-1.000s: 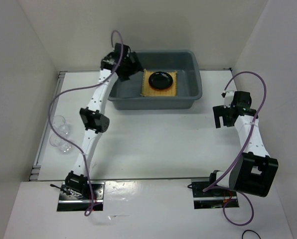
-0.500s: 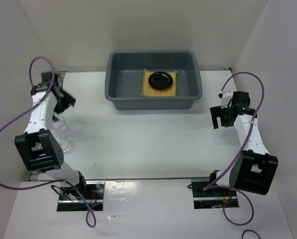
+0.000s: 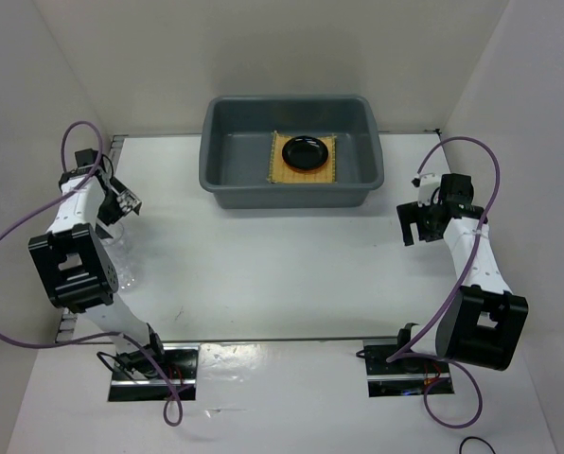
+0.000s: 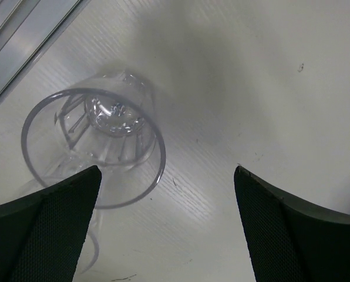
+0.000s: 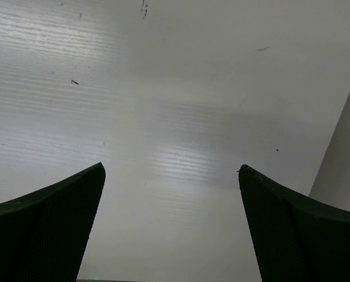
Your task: Place the mixed dishes into the plastic bin
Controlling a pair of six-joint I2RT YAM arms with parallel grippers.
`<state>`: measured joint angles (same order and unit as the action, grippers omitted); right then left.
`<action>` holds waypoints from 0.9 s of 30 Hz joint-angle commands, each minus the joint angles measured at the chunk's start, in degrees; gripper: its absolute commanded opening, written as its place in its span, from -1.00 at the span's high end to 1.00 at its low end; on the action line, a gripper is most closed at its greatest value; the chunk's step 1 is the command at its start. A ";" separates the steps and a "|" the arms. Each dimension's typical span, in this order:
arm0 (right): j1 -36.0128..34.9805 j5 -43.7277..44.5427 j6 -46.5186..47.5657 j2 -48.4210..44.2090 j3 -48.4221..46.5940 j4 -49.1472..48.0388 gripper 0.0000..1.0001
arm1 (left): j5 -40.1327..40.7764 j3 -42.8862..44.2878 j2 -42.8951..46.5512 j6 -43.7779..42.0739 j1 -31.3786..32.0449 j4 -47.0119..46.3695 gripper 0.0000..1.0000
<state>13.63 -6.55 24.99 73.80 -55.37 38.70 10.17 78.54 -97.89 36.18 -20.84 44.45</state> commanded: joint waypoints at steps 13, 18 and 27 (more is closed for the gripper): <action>-0.36 1.80 0.76 -2.34 -0.26 3.40 -0.98 | -7.18 1.34 -6.44 -3.05 -0.34 -8.32 0.80; -0.36 1.80 1.29 -3.92 1.67 2.79 -0.98 | -7.72 12.67 -6.45 -0.51 -0.34 -2.36 1.00; -0.36 1.10 1.81 -5.25 3.61 0.50 -0.98 | -40.38 18.46 6.32 9.34 4.63 -36.15 1.00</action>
<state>13.63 -5.17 26.15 70.11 -52.03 41.12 -11.42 93.51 -94.08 41.08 -20.73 27.49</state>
